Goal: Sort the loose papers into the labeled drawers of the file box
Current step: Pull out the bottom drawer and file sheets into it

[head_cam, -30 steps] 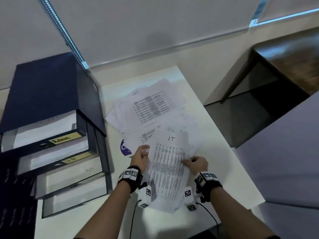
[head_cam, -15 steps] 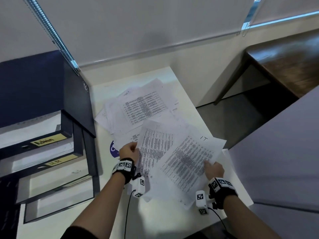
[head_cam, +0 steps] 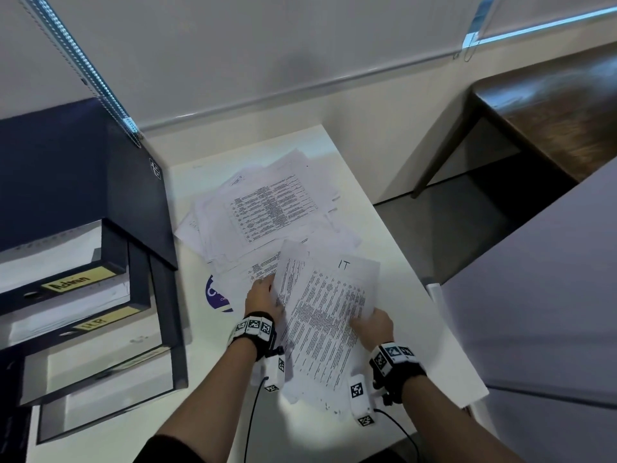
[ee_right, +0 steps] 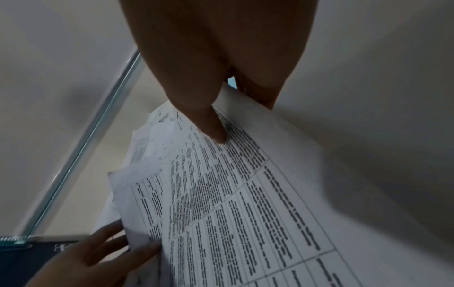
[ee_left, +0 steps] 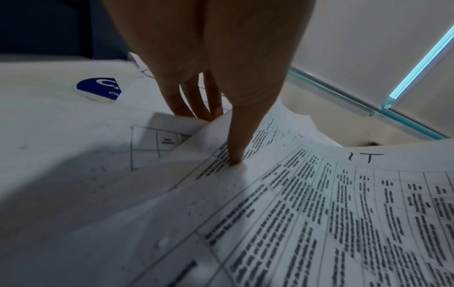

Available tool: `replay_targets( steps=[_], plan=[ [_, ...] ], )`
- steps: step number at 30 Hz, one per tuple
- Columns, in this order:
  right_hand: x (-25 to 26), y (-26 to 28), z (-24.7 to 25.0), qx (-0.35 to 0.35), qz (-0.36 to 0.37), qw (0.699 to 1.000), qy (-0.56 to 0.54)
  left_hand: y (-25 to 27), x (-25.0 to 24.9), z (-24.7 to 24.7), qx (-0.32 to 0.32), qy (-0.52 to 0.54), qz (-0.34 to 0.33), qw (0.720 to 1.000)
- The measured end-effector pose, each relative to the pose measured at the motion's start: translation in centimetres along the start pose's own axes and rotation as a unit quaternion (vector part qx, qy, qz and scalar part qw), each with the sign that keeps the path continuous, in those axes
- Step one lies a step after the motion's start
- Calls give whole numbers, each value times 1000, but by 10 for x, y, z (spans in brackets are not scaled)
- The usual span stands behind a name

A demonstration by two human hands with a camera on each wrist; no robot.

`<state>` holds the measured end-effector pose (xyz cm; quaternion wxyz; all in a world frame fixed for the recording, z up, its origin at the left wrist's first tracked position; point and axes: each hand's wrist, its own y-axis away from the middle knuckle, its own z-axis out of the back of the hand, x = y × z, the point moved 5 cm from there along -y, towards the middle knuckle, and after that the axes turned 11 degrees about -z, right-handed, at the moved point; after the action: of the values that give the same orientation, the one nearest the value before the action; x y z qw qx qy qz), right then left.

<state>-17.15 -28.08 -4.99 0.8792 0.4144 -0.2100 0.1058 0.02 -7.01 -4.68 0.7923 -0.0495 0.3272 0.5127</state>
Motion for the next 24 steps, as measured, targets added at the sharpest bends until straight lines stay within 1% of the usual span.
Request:
replay_targets(
  steps=[3,6,9,11,12,14,16,18,21,24],
  plan=[
    [-1,0,-2,-3,2,1000,11,4,-3,0,10,18,13,1000],
    [0,1,0,2,-5,1000,-3,5,-4,2,6,29,-1,1000],
    [8,3,10,-13,20,999,-37,10,-11,16,-27,117,-21,993],
    [17,4,19,-20,46,995,-92,14,-21,33,-53,184,-35,981],
    [23,4,22,-11,52,991,-124,16,-23,42,-67,213,-36,974],
    [37,4,24,44,57,980,-185,20,-29,63,-87,265,-45,959],
    [62,9,24,96,95,969,-205,26,-33,89,-105,297,-49,948],
    [93,27,29,121,128,960,-216,34,-36,117,-133,329,-38,934],
    [146,70,33,159,216,937,-223,54,-39,160,-174,378,-33,909],
    [189,118,32,194,289,910,-227,81,-39,202,-181,359,-72,913]
  ],
)
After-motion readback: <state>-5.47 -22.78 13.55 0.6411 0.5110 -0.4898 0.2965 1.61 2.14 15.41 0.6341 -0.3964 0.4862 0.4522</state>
